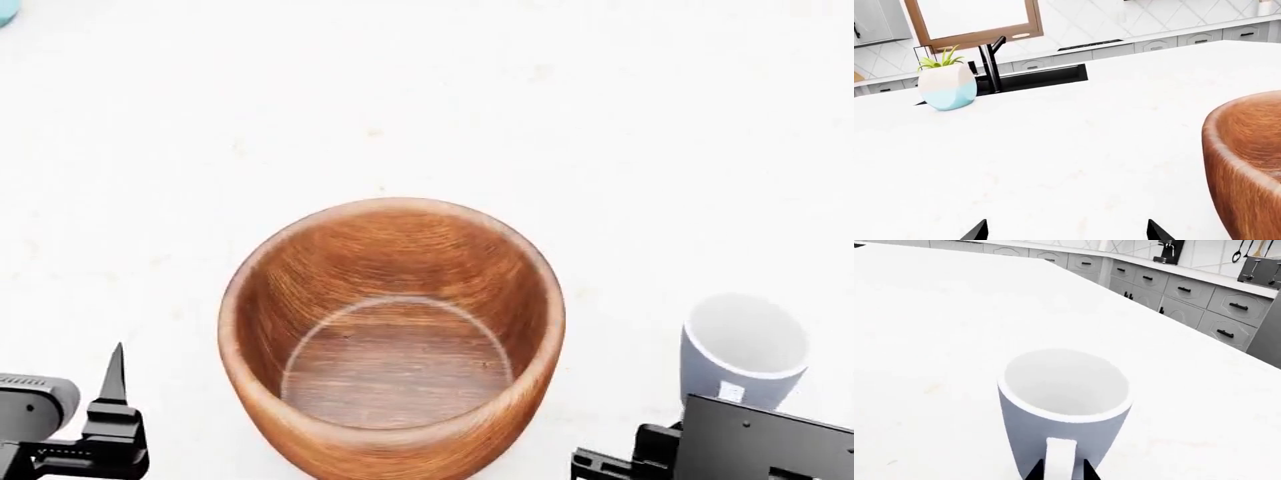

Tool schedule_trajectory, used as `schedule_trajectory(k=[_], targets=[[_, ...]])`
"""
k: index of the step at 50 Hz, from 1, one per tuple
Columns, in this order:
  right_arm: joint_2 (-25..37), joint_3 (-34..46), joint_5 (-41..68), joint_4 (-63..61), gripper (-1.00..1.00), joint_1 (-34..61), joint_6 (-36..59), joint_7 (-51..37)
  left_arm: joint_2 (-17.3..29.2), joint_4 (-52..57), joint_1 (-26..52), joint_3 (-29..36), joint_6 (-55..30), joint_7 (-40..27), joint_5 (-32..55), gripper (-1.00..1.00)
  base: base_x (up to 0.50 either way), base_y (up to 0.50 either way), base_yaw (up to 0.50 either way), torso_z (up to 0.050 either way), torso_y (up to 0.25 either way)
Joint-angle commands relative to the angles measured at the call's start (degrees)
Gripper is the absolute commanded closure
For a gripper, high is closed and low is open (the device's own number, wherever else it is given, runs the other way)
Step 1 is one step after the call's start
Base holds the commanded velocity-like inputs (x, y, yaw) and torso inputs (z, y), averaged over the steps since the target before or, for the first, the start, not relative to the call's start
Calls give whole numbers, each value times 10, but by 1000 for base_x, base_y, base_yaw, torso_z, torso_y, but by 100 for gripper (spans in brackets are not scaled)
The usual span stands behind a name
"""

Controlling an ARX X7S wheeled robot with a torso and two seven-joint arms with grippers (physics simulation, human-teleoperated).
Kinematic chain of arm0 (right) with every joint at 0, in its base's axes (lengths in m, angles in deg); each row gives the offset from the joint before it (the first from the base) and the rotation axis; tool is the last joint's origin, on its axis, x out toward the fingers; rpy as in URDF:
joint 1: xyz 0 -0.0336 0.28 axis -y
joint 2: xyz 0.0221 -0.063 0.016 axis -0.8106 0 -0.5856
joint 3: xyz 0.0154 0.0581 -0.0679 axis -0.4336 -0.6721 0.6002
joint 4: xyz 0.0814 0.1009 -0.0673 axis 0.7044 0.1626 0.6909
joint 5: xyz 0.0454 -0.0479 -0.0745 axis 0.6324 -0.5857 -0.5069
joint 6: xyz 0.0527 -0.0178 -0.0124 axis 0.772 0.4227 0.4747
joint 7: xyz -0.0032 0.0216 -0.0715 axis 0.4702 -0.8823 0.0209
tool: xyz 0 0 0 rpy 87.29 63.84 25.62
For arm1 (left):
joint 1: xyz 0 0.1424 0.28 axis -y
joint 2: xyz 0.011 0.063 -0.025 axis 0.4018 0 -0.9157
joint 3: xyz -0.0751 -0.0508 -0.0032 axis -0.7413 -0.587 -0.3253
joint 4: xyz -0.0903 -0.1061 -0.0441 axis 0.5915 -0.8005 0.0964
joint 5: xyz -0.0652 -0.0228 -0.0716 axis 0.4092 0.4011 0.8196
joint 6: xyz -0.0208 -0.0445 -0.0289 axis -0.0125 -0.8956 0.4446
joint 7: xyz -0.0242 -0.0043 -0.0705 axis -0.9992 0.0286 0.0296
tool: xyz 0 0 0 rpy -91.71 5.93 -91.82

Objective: Place the cup inside the bowl on the dining table and move the bowl to any counter.

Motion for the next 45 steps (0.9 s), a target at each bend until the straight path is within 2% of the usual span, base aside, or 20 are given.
schedule_trajectory(k=[1, 13, 18, 22, 27, 29, 34, 36, 38, 39, 41, 45], targets=[[-3, -5, 4, -20, 100, -9, 2, -5, 0, -6, -4, -7, 25, 2, 3, -100, 0, 0, 0, 0, 0], [12, 4, 7, -86, 100, -16, 1, -3, 3, -7, -5, -5, 26, -1, 4, -100, 0, 0, 0, 0, 0], [20, 3, 17, -135, 100, 9, 44, 0, -1, -16, 1, 2, 30, -5, 1, -100, 0, 0, 0, 0, 0], [35, 3, 35, -182, 100, 54, 117, 12, 4, -10, -3, -4, 28, -3, 6, -100, 0, 0, 0, 0, 0], [62, -19, 92, -245, 100, 153, 271, 59, 2, -12, 0, -5, 25, -5, 9, -100, 0, 0, 0, 0, 0], [82, -10, 104, -271, 100, 178, 281, 75, 1, -13, 1, -3, 25, -7, 9, -100, 0, 0, 0, 0, 0], [91, -21, 158, -278, 100, 286, 410, 111, 1, -15, 2, 0, 24, -9, 9, -100, 0, 0, 0, 0, 0], [145, -57, 330, -218, 100, 348, 412, -29, 2, -16, 1, -1, 27, -9, 9, -100, 0, 0, 0, 0, 0], [193, -62, 502, -152, 100, 416, 411, -188, 3, -17, -1, -3, 28, -8, 11, -100, 0, 0, 0, 0, 0], [208, -60, 588, -119, 100, 446, 410, -237, 4, -17, -3, -4, 29, -7, 12, -100, 0, 0, 0, 0, 10], [220, -44, 760, -59, 100, 495, 407, -282, 5, -17, -2, -6, 29, -8, 13, -100, 0, 0, 0, 0, 0], [226, 11, 891, 36, 100, 555, 400, -321, 3, -21, -2, -2, 31, -11, 11, -100, 0, 0, 0, 0, 0]])
